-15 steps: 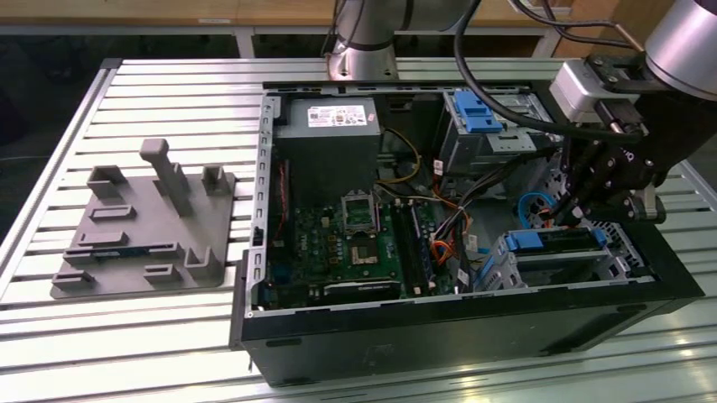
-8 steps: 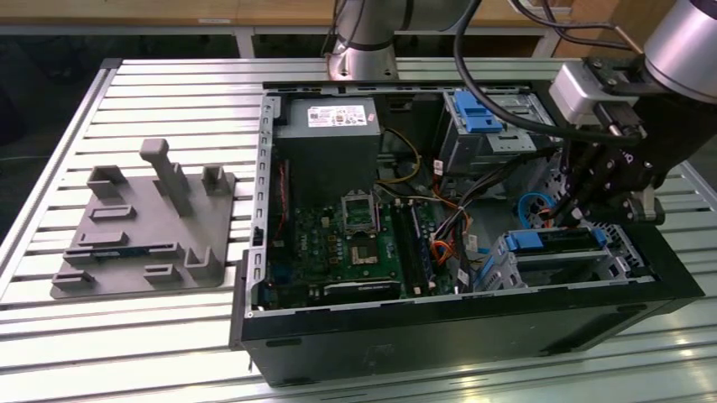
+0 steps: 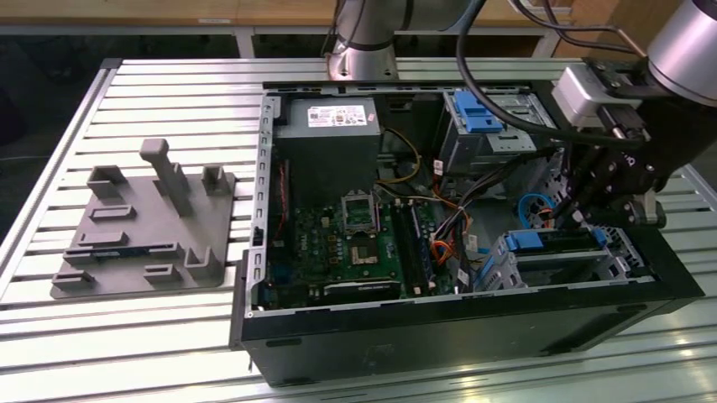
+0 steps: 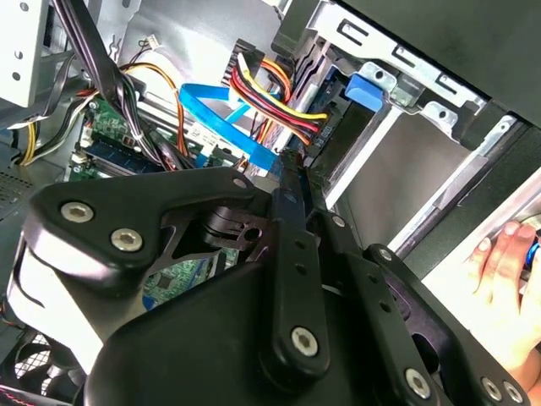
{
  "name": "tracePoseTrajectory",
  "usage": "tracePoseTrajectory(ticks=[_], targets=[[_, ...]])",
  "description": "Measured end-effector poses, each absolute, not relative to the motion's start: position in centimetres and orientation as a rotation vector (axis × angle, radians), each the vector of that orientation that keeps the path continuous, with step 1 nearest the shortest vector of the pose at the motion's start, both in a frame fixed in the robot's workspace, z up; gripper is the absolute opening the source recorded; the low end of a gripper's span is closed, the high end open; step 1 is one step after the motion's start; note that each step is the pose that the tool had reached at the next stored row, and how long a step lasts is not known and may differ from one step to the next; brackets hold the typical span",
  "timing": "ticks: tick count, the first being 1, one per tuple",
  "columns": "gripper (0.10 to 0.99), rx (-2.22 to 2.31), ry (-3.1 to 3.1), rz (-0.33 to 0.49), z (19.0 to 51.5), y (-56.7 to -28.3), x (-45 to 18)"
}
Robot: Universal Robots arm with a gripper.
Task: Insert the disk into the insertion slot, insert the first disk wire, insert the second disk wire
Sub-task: 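Insert the second disk wire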
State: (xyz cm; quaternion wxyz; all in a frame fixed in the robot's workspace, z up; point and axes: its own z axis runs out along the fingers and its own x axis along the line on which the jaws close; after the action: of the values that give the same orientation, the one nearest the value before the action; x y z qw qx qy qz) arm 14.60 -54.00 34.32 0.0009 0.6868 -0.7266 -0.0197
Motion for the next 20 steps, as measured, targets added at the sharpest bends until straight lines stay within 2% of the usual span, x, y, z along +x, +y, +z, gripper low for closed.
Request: tracePoseTrajectory(ticks=[20], targets=[[0.161, 2.153, -2.278, -0.067, 33.92, -54.08, 14.79]])
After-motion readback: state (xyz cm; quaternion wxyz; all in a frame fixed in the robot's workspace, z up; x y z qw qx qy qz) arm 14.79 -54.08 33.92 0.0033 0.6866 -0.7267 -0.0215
